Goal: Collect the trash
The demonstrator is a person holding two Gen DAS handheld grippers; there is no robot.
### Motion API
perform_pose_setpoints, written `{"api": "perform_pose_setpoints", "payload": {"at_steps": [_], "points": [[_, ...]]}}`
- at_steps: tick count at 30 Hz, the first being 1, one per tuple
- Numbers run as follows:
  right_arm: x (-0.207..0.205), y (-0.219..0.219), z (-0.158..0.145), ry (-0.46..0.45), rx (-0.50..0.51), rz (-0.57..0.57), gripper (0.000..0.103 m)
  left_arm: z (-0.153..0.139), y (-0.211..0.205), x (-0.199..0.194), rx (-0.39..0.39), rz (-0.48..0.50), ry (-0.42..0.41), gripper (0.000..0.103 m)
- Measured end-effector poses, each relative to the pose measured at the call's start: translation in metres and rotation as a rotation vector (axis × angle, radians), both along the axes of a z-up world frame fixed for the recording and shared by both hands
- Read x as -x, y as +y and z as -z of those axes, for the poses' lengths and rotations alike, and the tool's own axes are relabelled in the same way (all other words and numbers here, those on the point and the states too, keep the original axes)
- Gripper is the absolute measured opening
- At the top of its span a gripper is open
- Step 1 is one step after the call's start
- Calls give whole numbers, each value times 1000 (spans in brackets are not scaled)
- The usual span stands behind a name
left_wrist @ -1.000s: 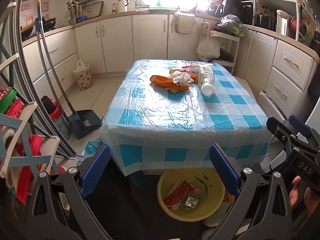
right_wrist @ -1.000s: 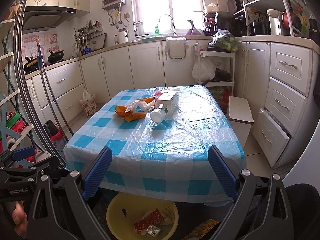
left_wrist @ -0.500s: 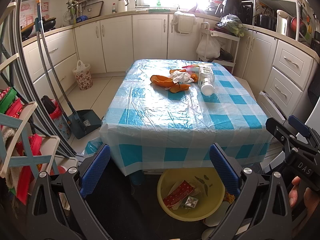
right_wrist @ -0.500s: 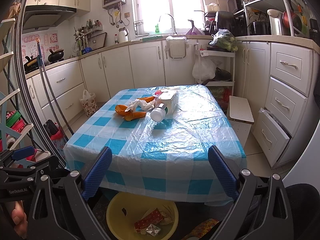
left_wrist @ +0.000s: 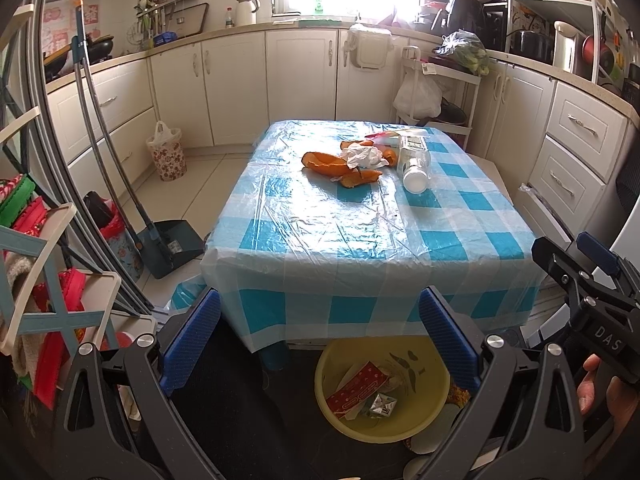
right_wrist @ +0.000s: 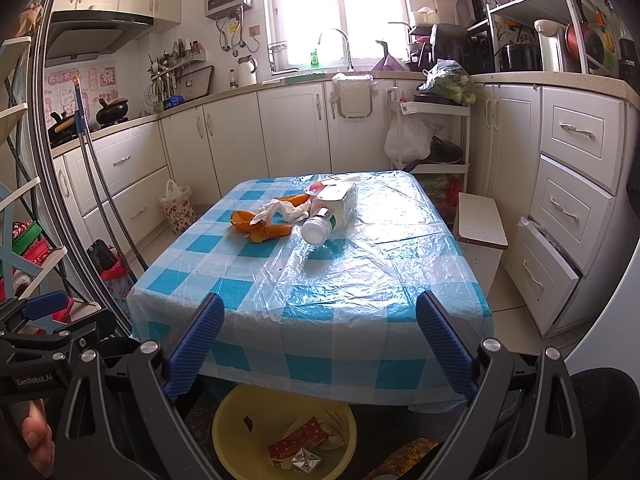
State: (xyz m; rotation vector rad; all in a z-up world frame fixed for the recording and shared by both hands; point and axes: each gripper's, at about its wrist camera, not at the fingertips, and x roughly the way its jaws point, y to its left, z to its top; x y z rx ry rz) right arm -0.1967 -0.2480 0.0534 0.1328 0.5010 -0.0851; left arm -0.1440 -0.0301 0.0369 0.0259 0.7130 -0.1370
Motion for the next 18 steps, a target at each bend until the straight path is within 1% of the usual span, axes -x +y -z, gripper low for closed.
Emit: {"api": "perform_pose_setpoints", "payload": {"at_steps": [7,15,18], "points": [[0,-1,-1,-2,-19,-8,93,-3,4,-5,7,-5,-4,96],[-7,-2,1,14,-48,-19,93,-1,5,-29,27,6,16,96],[-13,-5,3,30,-64,-19,93,0,1,-40,18,25,15,96]]}}
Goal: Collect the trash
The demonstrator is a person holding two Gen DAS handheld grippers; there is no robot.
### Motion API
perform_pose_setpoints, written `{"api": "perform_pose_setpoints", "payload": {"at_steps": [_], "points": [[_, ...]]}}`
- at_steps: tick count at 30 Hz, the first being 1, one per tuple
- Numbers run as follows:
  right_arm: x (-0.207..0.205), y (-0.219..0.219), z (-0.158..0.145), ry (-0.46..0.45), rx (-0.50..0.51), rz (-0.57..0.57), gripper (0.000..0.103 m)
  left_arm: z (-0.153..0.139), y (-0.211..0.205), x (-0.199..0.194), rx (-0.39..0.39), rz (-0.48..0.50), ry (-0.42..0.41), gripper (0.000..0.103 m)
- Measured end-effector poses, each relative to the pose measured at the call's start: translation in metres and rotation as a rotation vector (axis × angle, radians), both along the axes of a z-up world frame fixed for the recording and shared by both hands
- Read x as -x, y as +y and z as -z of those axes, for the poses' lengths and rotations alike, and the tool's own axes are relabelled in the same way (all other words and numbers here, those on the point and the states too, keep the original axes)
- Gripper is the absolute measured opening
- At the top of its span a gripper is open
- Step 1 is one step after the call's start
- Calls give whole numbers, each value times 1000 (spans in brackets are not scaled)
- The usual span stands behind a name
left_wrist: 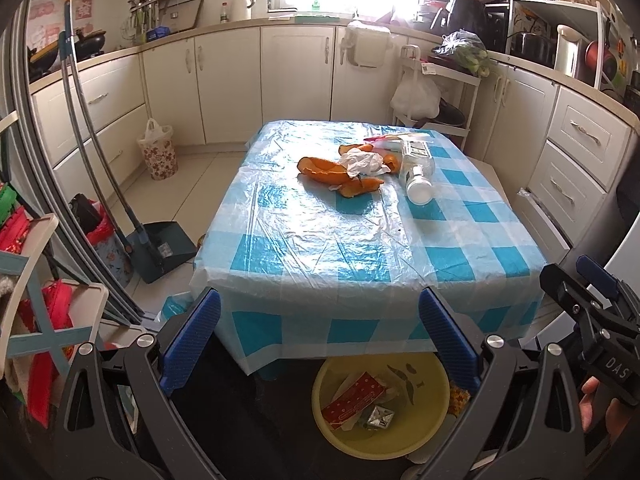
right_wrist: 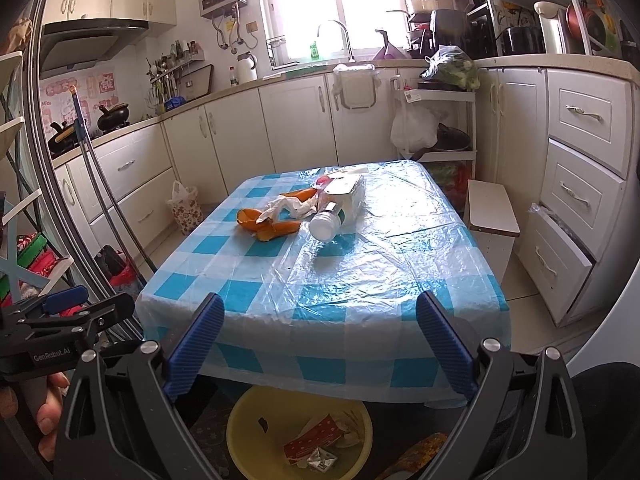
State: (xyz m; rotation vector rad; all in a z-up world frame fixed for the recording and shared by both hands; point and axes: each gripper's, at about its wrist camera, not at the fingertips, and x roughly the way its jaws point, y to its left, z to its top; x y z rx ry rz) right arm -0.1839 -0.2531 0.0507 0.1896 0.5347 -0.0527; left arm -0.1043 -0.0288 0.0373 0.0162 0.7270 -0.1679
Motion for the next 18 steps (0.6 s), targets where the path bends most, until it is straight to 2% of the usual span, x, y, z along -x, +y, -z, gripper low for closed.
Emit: {"api": "perform_pose_setpoints", "payload": {"at_steps": [10,18], "points": [[-34,-12,2,72,-50,-28,93,-3,-15,-55,-49,57,-21,96],[-89,-18,-7,104,-22,-79,93,-1,-27,-118,-100,73,-19,96]]}}
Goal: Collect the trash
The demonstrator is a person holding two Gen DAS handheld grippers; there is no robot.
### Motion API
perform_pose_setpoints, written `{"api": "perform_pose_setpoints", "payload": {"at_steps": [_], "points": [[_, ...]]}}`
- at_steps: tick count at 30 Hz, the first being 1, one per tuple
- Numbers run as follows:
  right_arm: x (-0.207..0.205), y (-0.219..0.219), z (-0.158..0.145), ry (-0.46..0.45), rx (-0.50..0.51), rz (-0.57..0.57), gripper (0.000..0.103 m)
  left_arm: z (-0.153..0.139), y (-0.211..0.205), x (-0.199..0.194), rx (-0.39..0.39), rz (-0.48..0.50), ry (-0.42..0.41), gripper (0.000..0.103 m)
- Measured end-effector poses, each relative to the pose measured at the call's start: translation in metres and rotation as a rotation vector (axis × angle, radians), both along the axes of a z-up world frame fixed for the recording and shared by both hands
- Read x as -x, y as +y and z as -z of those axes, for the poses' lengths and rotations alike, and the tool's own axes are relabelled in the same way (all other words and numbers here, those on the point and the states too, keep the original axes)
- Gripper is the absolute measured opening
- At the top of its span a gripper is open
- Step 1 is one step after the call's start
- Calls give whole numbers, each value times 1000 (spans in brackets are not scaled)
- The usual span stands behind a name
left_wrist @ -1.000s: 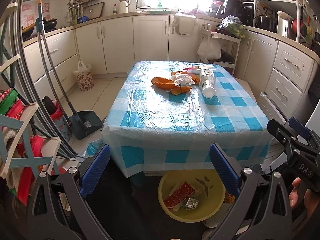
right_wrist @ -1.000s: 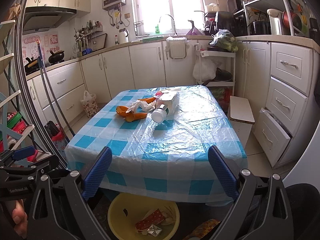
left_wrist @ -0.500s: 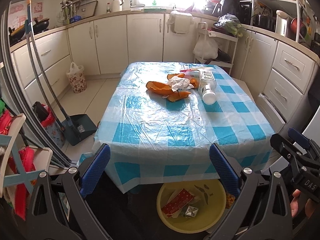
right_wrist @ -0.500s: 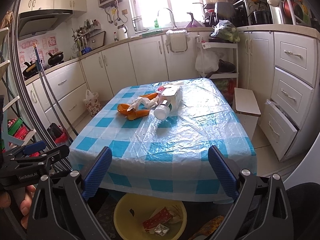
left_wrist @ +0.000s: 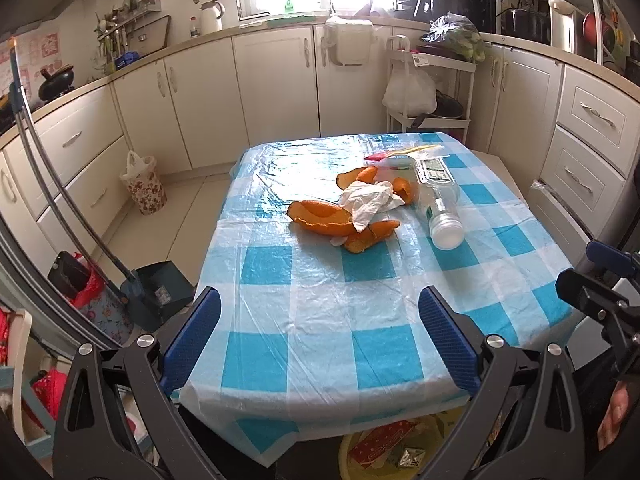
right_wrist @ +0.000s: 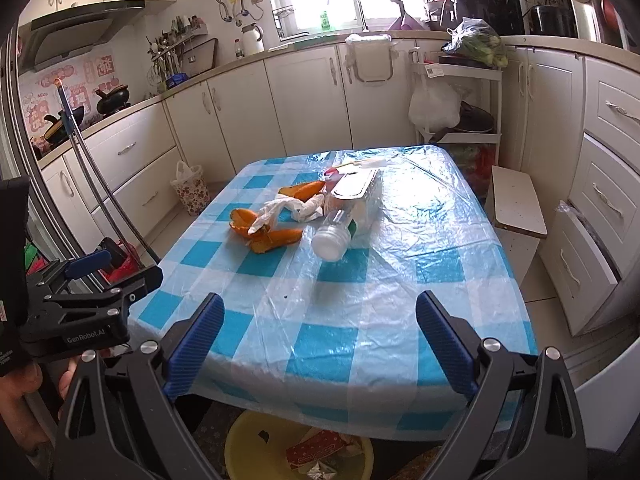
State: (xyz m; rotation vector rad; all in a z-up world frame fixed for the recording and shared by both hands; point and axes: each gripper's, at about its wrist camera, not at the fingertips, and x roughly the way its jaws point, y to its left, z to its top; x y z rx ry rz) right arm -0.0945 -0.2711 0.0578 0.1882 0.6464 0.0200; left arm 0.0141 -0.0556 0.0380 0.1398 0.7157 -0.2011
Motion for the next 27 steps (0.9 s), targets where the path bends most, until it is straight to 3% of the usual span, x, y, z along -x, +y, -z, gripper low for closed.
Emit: {"api": "perform_pose_setpoints", "payload": {"at_steps": [5,9,21,23,25,26,27], "points": [[-32,-10,4,3,0,5,93,3,-14,-40,-22,23,5,96],[-43,-22,20,33,-62,37,93,7,-34,-76,-42,53,17,96],[-73,-37,35,89,-170,55,93,41,-85,-178,-79,124,133,95],[-75,-36,37,98,-185,50,93,49,-87,-190,-62,142,167,82],[-75,-34,37,99,-183,40,93,57,-86,-201,-31,160,223,47],[-75,-33,37,99,-179,37,93,59,-85,-205,-20,164,240,35],[-75,-32,38,100,-177,35,93,61,-83,-207,-12,165,250,13]]}}
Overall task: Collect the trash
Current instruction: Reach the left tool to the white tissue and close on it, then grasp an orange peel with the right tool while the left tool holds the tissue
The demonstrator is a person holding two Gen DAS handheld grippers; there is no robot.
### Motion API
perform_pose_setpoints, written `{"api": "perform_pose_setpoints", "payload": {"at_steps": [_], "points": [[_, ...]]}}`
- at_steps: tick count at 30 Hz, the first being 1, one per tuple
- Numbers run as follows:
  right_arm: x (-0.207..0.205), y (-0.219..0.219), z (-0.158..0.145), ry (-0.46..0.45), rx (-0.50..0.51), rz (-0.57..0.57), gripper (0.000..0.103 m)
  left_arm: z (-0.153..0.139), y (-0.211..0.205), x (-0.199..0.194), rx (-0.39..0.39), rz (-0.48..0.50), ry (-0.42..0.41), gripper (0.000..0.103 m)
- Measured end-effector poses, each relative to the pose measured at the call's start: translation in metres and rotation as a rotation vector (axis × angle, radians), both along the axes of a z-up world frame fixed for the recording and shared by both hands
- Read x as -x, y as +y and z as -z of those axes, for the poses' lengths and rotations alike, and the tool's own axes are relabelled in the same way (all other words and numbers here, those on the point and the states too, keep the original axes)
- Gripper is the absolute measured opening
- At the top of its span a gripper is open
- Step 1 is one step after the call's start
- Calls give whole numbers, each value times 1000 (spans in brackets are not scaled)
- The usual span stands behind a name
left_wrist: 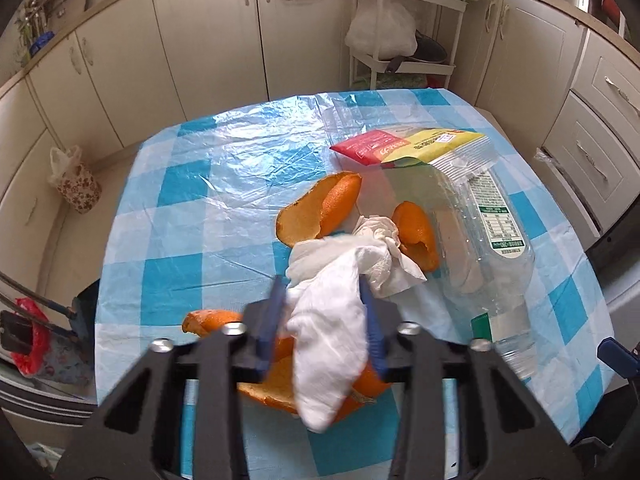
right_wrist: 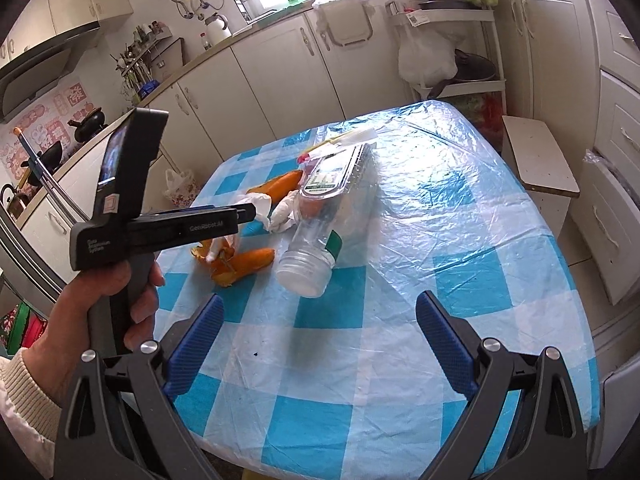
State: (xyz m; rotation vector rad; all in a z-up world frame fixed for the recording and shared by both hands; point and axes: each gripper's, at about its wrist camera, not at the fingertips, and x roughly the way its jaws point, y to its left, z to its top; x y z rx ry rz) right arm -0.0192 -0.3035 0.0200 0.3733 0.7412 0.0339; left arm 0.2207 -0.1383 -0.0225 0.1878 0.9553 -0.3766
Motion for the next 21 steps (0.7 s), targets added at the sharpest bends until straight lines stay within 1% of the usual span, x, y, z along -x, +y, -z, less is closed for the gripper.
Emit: {"api": "perform_pose_setpoints", "payload": {"at_steps": [1,3,4,7,9,11,16,19,21], "points": [[0,0,1,3,0,0,93,0,2,-1,18,2,3,8],[-2,-1,3,12,-6,5,93,-8,11,3,62,-3,-21,4],[-2,-2,3,15,-10,8,93,-14,16,7,84,-5,-35,4],[-2,0,2,11,-4,9,93,-39,40,21,182,-24,-85,4],[0,4,0,0,15,3,93,-53,58,32,228,-44,-115,4],[1,10,-1,-13,42,-7,93,-60,76,44,260,-60,-123,4],[5,33,-6,-56,138,-63,93,-59,114,80,297,-105,-128,4],[7,50,-9,-88,198,-121,93,-50,137,99,320,-141,-111,4],[6,63,-10,-102,219,-169,93,-42,151,110,330,-159,-96,4]]}}
